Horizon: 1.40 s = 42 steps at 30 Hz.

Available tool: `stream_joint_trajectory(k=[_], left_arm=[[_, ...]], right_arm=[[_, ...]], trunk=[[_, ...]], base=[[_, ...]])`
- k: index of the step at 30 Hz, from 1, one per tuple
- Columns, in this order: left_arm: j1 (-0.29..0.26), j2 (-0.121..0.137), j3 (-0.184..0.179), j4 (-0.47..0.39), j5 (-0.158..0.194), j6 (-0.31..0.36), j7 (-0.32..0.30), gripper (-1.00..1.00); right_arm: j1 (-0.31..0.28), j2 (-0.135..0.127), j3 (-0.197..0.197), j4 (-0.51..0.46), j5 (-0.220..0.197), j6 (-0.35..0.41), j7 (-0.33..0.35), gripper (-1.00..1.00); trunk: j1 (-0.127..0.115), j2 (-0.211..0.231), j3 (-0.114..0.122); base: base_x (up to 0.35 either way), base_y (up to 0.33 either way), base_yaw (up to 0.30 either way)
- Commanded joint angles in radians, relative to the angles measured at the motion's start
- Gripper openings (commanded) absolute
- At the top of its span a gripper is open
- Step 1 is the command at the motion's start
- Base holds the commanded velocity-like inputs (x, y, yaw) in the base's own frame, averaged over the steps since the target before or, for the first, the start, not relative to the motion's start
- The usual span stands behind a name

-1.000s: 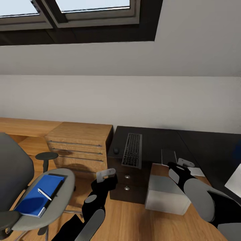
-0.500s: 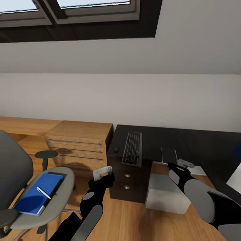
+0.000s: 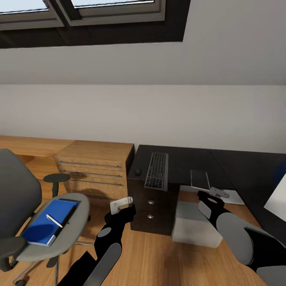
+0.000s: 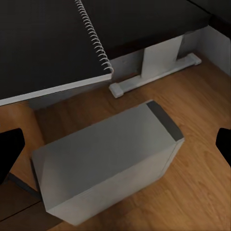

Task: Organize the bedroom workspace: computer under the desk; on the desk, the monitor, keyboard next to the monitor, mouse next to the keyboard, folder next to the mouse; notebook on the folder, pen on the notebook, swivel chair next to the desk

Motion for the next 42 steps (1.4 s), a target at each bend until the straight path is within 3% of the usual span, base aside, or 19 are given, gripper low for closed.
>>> stream_joint_trajectory(k=[1,20,27,31,32,42], left_arm=[[-0.001,0.0,-0.001,-0.001,0.004,0.004,0.007,1.0],[-0.001,0.0,-0.001,0.0,0.004,0.004,0.007,1.0],[-0.002,0.0,0.0,0.0,0.004,0.004,0.007,1.0],[-0.002,0.0,0.0,0.0,0.004,0.004,0.007,1.0],[-0.001,0.0,0.0,0.0,0.004,0.004,0.007,1.0],[-0.001,0.0,-0.001,0.0,0.004,0.004,0.007,1.0]], right_arm=[[-0.001,0.001,-0.004,0.002,-0.004,-0.007,0.001,1.0],[0.004,-0.01,-0.007,0.007,-0.005,-0.012,0.008,1.0],[0.032,-0.013,-0.007,0.008,-0.008,-0.062,0.013,1.0],[0.041,-0.028,-0.008,0.009,-0.059,-0.068,0.108,1.0],[0.043,-0.049,-0.008,0.012,-0.117,-0.065,0.212,1.0],[0.046,-0.121,-0.008,0.055,-0.27,0.028,0.456,1.0]], trunk=[[0.004,-0.008,-0.004],[0.077,-0.141,-0.064],[0.104,-0.19,-0.086],[0.119,-0.218,-0.098],[0.123,-0.225,-0.101],[0.161,-0.295,-0.133]], base=[[-0.001,0.0,0.0],[0.0,0.0,0.0],[0.0,0.0,0.0],[0.0,0.0,0.0],[0.0,0.0,0.0],[0.0,0.0,0.0]])
